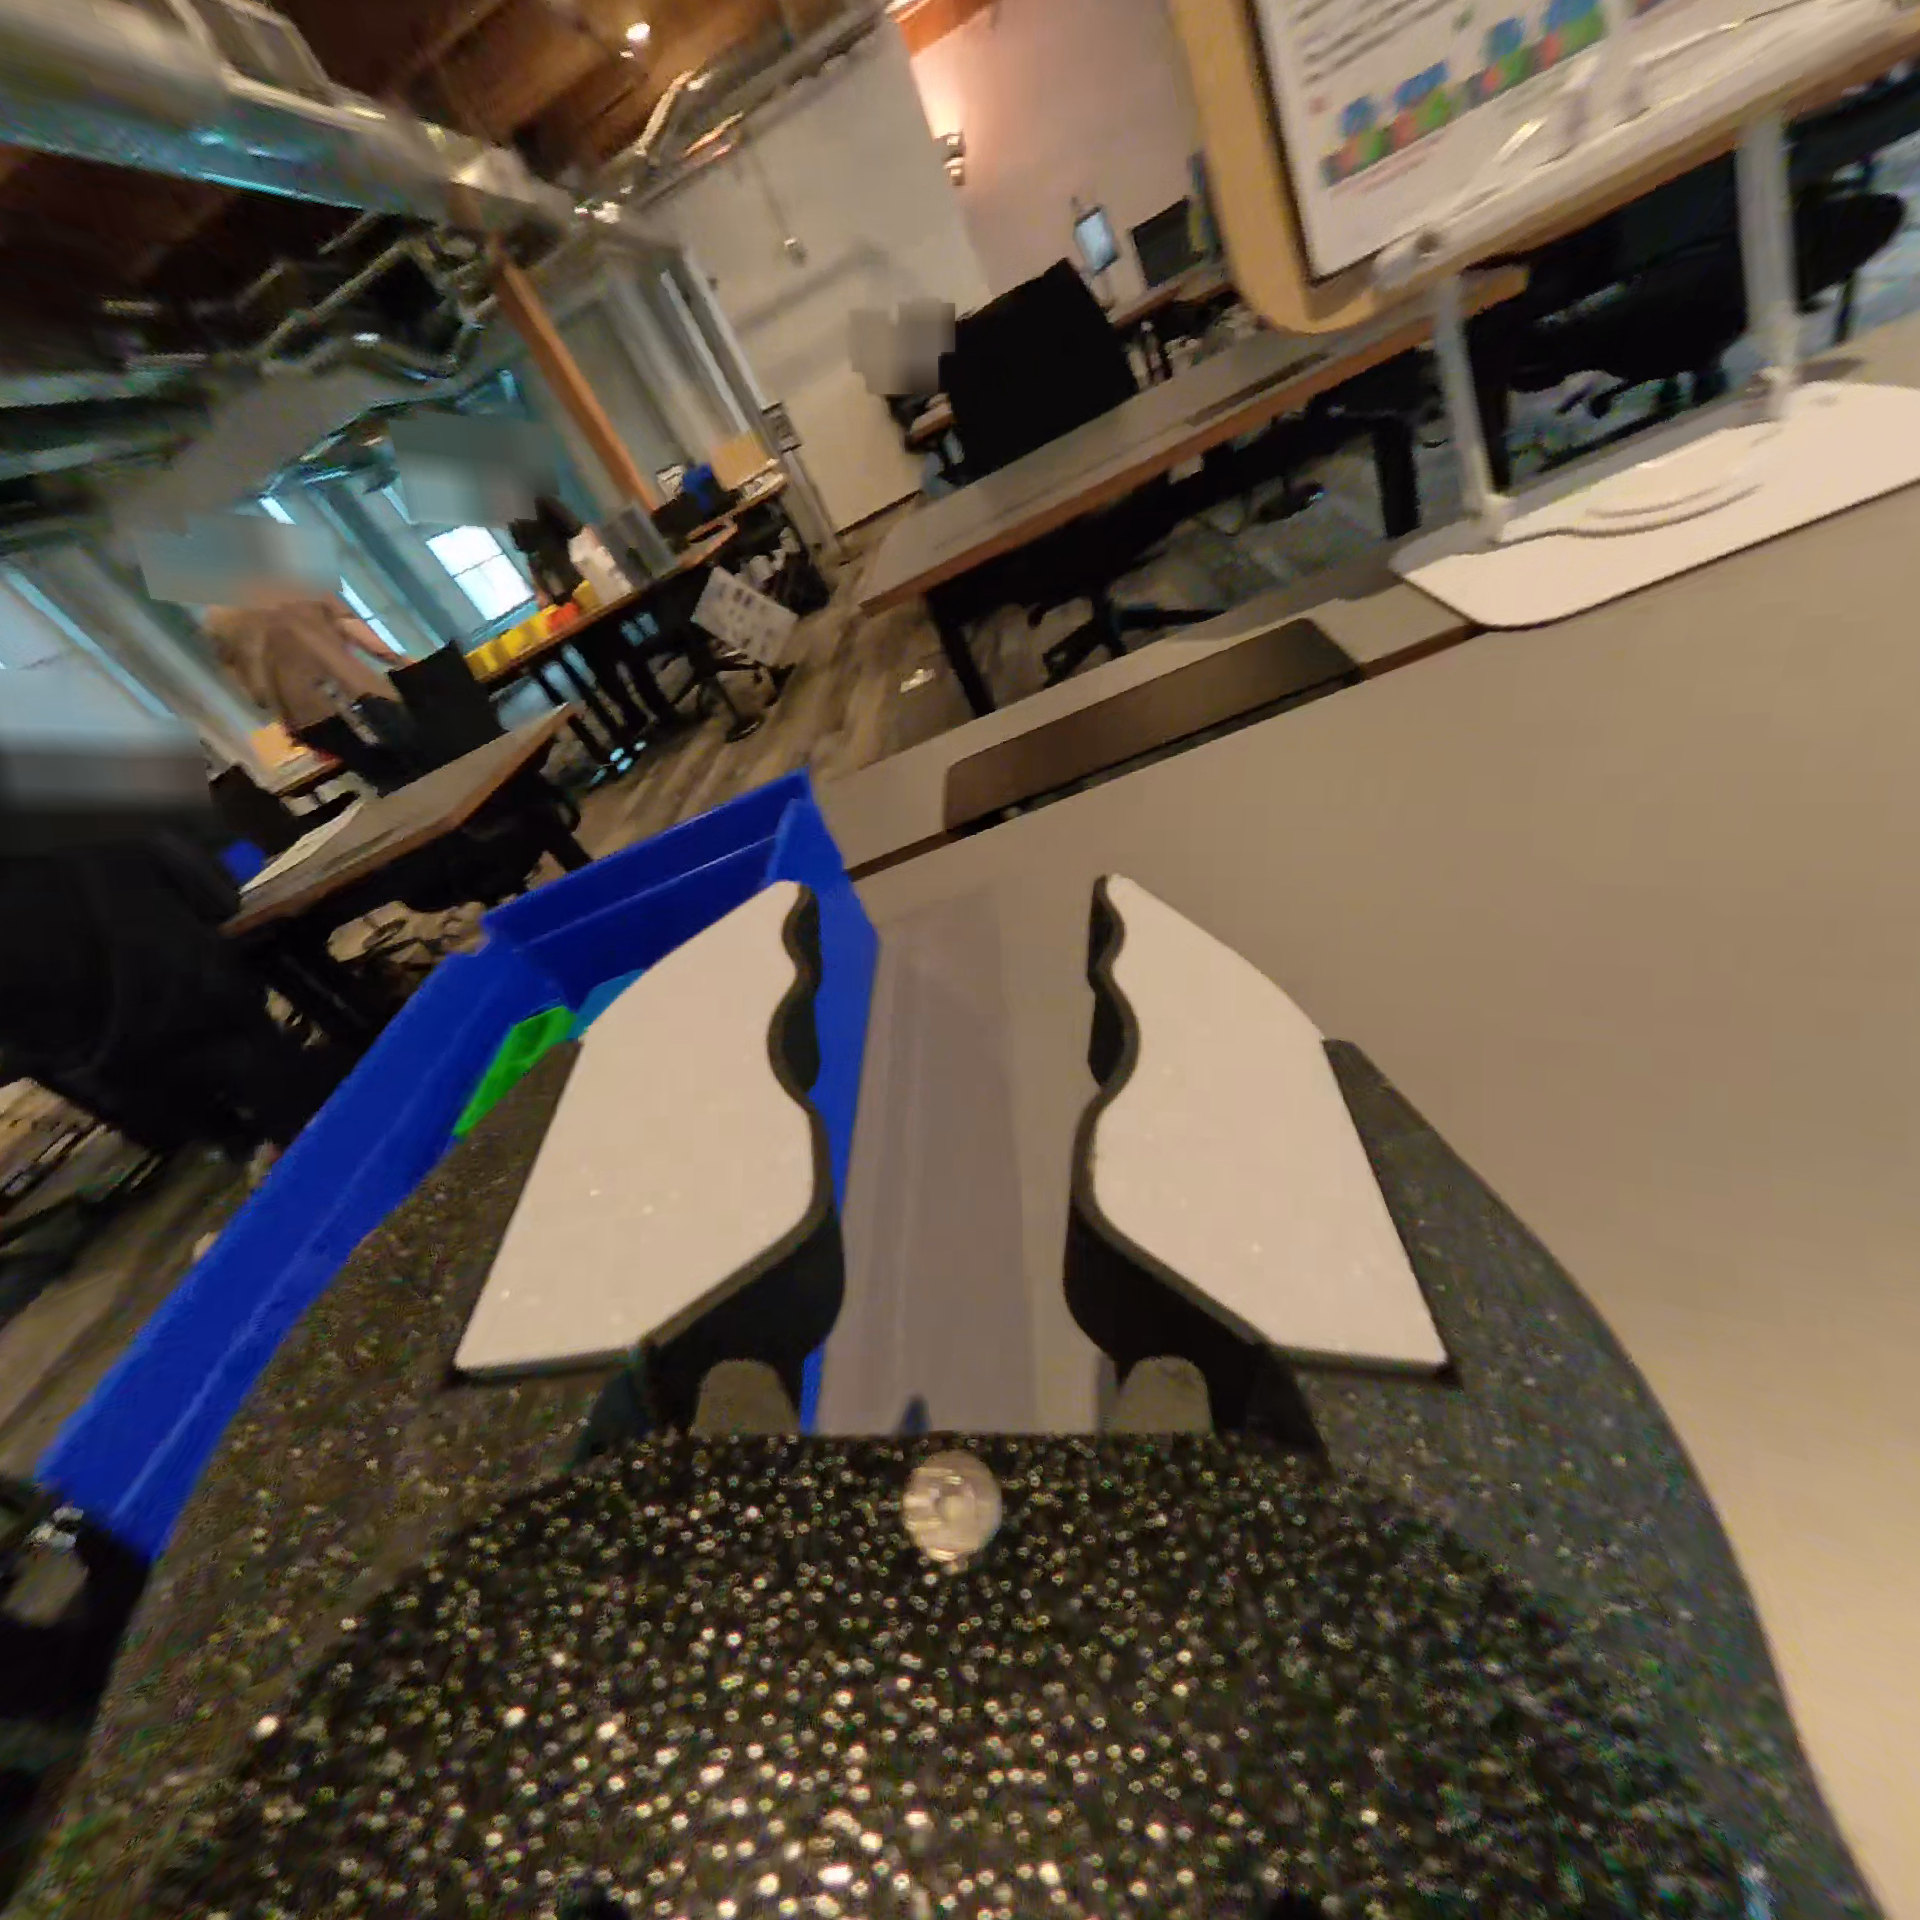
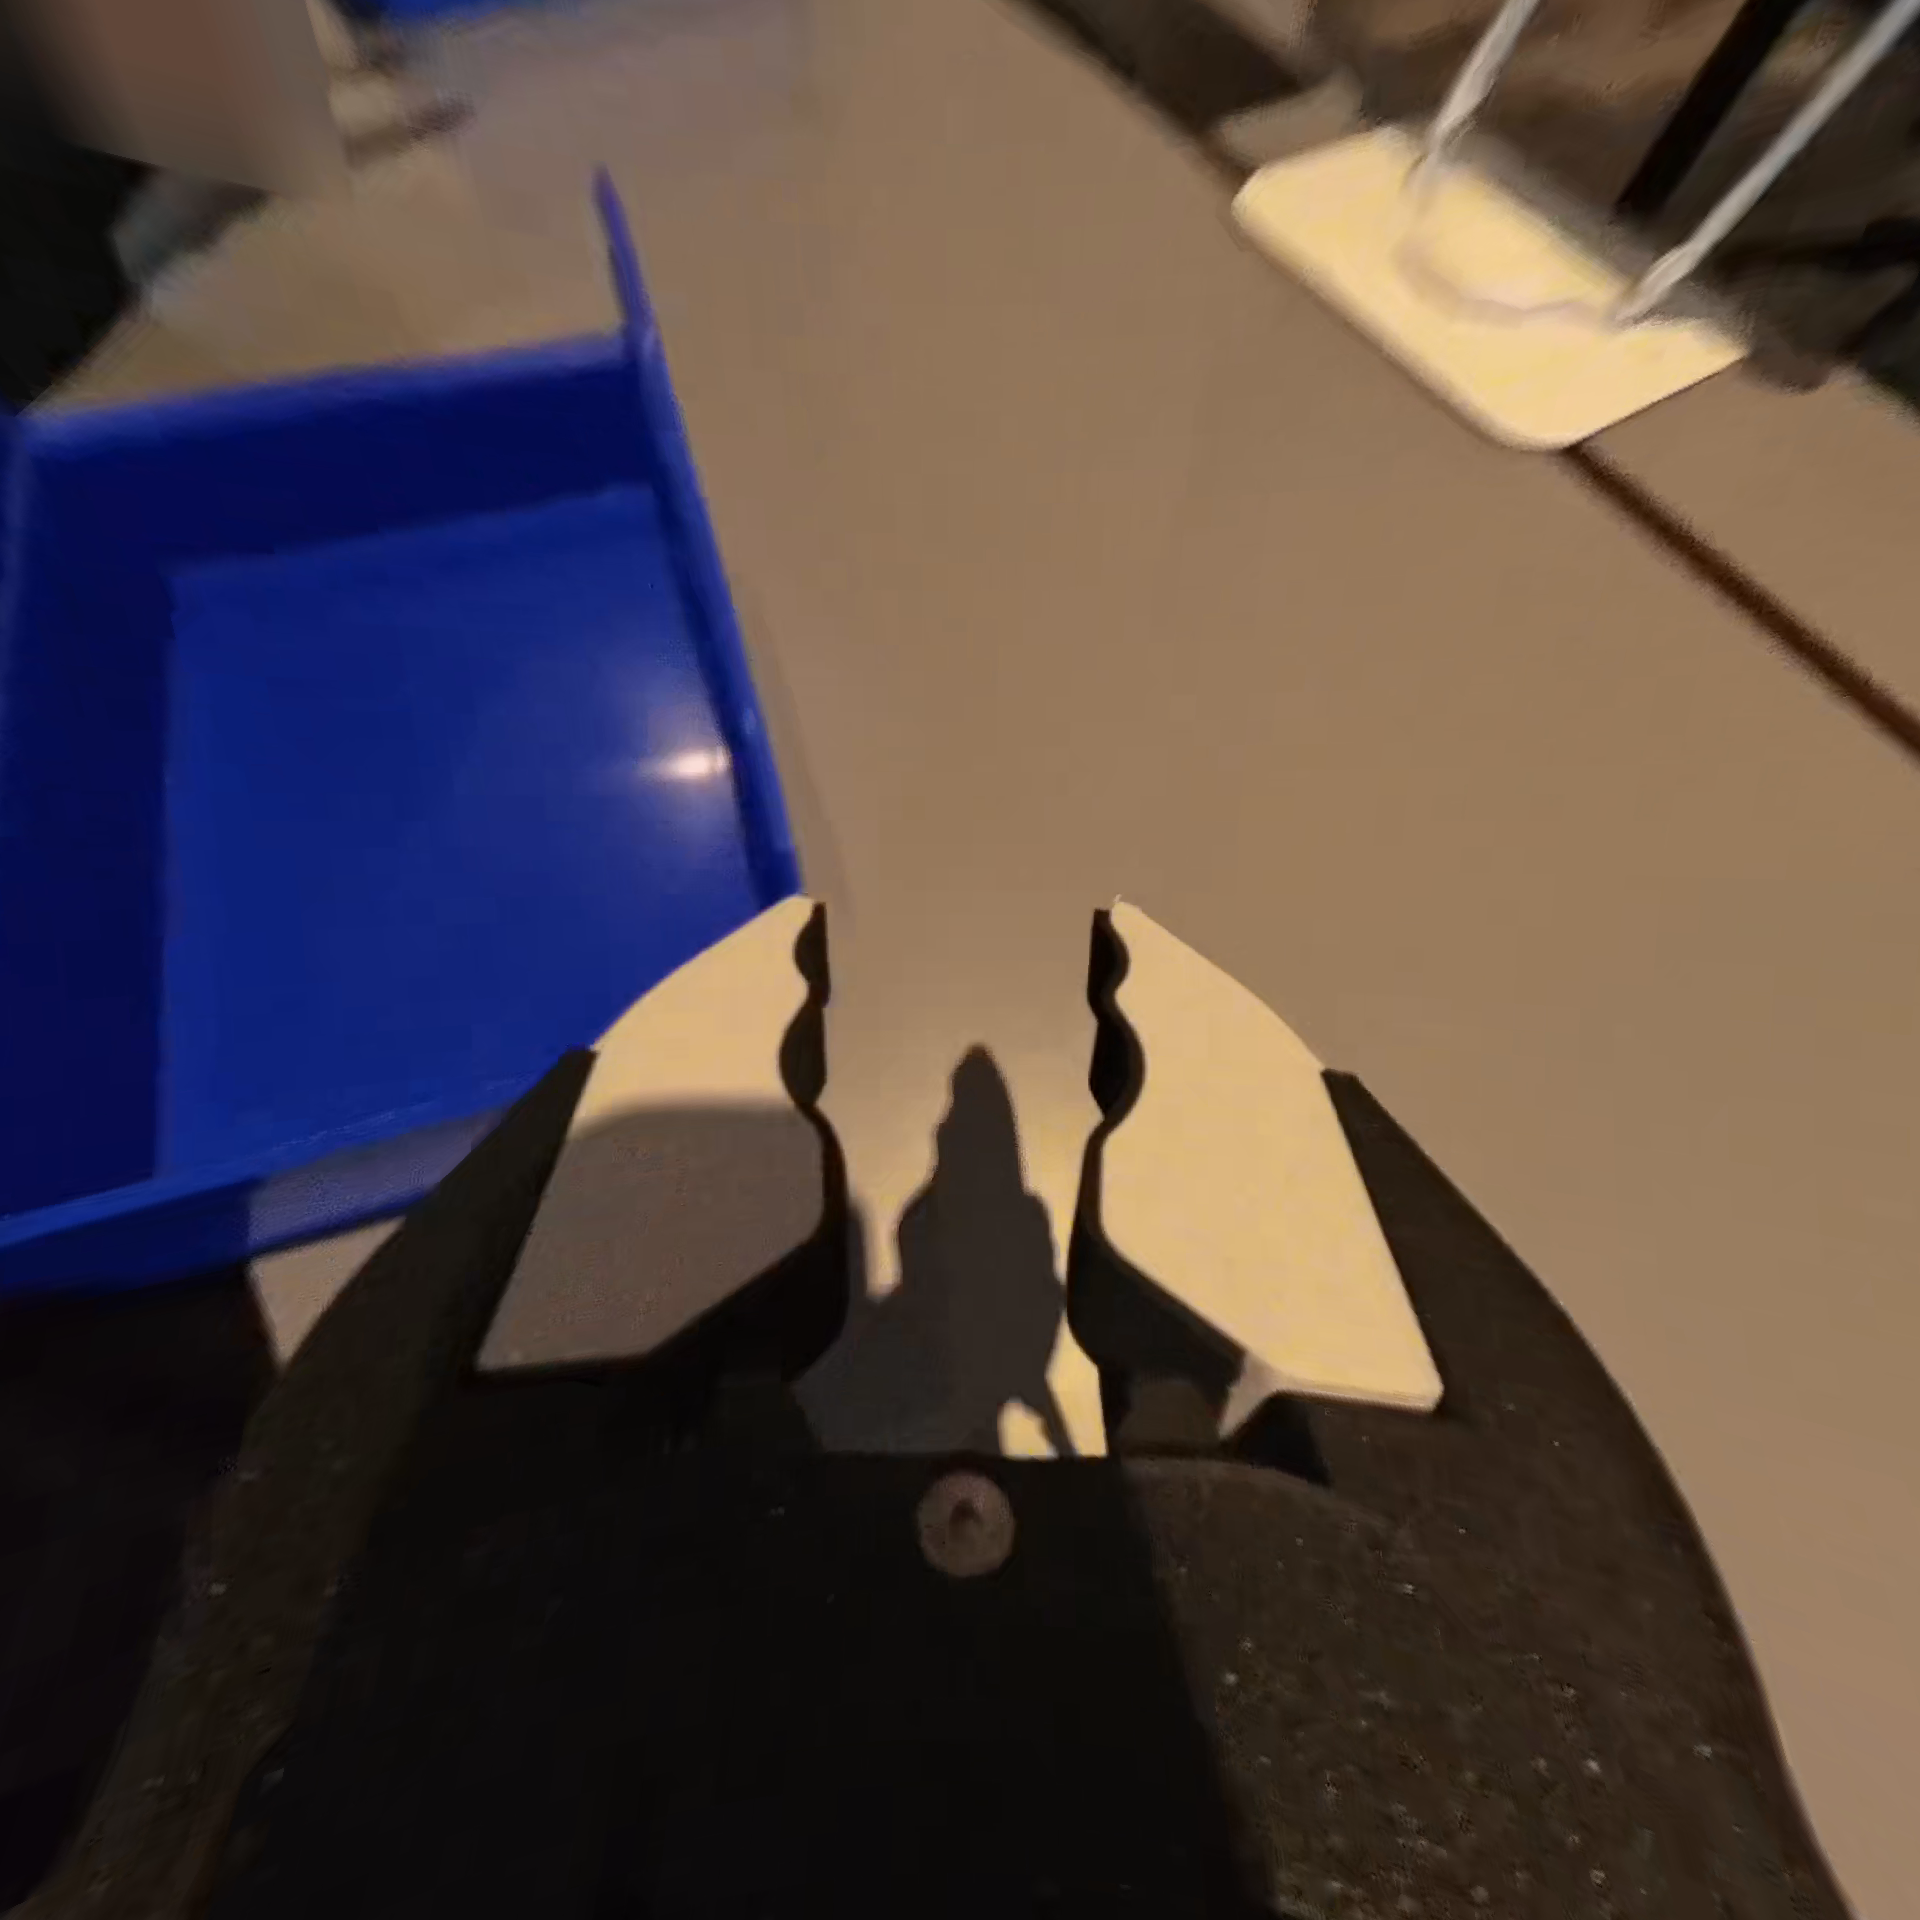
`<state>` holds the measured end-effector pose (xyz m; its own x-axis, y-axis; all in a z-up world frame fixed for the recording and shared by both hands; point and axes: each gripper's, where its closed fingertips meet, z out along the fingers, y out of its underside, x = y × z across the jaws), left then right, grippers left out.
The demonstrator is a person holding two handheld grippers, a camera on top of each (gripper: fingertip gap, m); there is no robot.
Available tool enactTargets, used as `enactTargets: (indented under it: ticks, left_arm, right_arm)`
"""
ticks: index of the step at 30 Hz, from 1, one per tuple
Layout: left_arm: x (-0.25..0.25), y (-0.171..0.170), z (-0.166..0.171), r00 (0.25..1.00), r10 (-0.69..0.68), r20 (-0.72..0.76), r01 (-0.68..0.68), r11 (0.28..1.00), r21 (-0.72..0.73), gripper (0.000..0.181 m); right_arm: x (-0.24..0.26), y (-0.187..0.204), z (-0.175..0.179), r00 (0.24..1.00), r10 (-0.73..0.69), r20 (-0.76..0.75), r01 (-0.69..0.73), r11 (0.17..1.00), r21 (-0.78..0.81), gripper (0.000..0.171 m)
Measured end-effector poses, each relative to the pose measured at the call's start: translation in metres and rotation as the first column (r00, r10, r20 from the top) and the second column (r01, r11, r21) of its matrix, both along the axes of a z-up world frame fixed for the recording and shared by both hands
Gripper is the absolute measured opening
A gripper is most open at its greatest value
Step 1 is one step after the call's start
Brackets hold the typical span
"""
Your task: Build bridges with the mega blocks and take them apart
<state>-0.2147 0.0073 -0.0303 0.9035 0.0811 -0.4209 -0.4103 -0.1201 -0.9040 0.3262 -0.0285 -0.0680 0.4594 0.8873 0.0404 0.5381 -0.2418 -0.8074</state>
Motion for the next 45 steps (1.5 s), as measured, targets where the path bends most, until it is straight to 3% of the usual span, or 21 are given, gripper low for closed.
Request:
enactTargets:
  ticks: [6,11,17,21,25,27,30,33,36,39,45]
  left_arm:
    - [0.051,0.016,-0.031,0.989,-0.145,-0.037,0.138,0.980,-0.142,0.045]
    - [0.071,0.023,-0.049,0.975,-0.211,-0.076,0.189,0.955,-0.229,0.045]
    - [0.075,0.023,-0.055,0.972,-0.229,-0.054,0.209,0.944,-0.255,0.045]
    - [0.074,0.022,-0.056,0.973,-0.230,-0.029,0.215,0.942,-0.257,0.044]
    - [0.075,0.021,-0.058,0.971,-0.236,-0.018,0.223,0.938,-0.267,0.043]
    - [0.076,0.021,-0.060,0.971,-0.240,-0.019,0.226,0.935,-0.274,0.043]
    - [0.078,0.021,-0.063,0.969,-0.248,-0.017,0.233,0.929,-0.287,0.043]
    - [0.081,0.022,-0.064,0.967,-0.253,-0.016,0.237,0.925,-0.298,0.043]
    - [0.085,0.023,-0.064,0.965,-0.261,-0.020,0.244,0.924,-0.296,0.043]
    - [0.086,0.022,-0.064,0.965,-0.262,-0.024,0.244,0.924,-0.295,0.042]
    - [0.084,0.022,-0.066,0.967,-0.255,-0.006,0.241,0.923,-0.299,0.042]
  right_arm:
    - [-0.018,-0.012,-0.026,0.979,0.080,0.189,-0.055,0.989,-0.136,0.048]
    - [-0.032,-0.017,-0.030,0.927,0.239,0.289,-0.189,0.963,-0.191,0.007]
    - [-0.030,-0.006,-0.032,0.809,0.337,0.482,-0.260,0.940,-0.220,0.006]
    - [-0.013,0.035,-0.033,0.704,0.255,0.663,-0.203,0.967,-0.157,0.007]
    - [0.012,0.099,-0.030,0.615,-0.009,0.788,-0.039,0.998,0.042,0.015]
    - [0.018,0.109,-0.025,0.663,-0.103,0.741,0.067,0.995,0.078,0.044]
    - [0.029,0.097,-0.008,0.767,-0.211,0.606,0.191,0.977,0.098,0.049]
    - [0.065,0.078,0.000,0.752,-0.317,0.578,0.304,0.945,0.123,0.052]
    - [0.087,0.053,-0.016,0.742,-0.264,0.616,0.321,0.947,0.019,0.047]
    - [0.087,0.040,-0.031,0.765,-0.138,0.629,0.246,0.965,-0.088,0.017]
    - [0.102,0.074,-0.030,0.705,-0.092,0.703,0.161,0.986,-0.032,0.017]
